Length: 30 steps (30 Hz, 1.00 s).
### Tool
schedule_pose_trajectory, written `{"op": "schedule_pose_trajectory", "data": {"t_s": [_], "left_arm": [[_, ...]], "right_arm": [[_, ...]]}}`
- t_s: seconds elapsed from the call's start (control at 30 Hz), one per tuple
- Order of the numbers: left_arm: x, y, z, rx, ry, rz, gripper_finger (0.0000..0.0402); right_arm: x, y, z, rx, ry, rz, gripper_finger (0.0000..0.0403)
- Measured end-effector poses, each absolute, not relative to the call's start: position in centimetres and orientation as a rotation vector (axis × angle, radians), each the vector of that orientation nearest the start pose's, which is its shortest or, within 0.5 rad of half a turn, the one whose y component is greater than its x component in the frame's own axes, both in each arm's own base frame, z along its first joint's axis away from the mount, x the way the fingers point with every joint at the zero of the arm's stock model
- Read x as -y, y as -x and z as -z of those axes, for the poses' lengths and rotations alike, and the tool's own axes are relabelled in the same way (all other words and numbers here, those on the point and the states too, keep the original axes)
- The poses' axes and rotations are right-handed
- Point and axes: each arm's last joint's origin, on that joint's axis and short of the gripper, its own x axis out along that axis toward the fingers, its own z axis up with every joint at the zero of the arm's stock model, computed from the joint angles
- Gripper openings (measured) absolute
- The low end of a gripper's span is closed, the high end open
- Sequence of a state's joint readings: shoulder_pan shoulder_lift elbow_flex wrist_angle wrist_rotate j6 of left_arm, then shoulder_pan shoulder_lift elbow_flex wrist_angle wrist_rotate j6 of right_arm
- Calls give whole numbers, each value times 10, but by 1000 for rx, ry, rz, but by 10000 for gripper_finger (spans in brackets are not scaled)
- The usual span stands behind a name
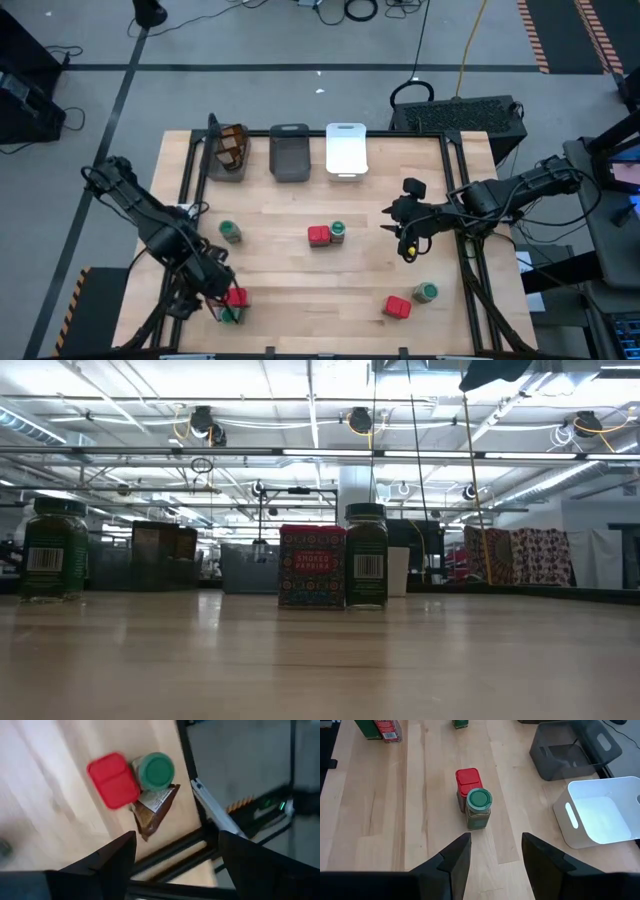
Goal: Sort spices by type
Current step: Put the brown seasoning sachet into the left black bin
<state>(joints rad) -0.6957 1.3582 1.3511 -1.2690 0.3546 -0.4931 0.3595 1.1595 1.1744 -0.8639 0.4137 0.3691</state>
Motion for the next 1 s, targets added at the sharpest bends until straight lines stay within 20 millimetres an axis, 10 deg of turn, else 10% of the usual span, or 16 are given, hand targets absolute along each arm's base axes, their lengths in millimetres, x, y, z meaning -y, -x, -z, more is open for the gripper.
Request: {"op": "schedule_pose_trajectory", "data": {"t_s": [0.5, 1.0], "left_arm": [[162, -171, -324, -1649, 1240, -661, 286], [202, -161, -299, -1476, 1271, -994, 286]], "right_arm": [[-67, -211, -338, -766, 25, 171, 160], [-69, -210, -338, -795, 75, 62, 160]]}}
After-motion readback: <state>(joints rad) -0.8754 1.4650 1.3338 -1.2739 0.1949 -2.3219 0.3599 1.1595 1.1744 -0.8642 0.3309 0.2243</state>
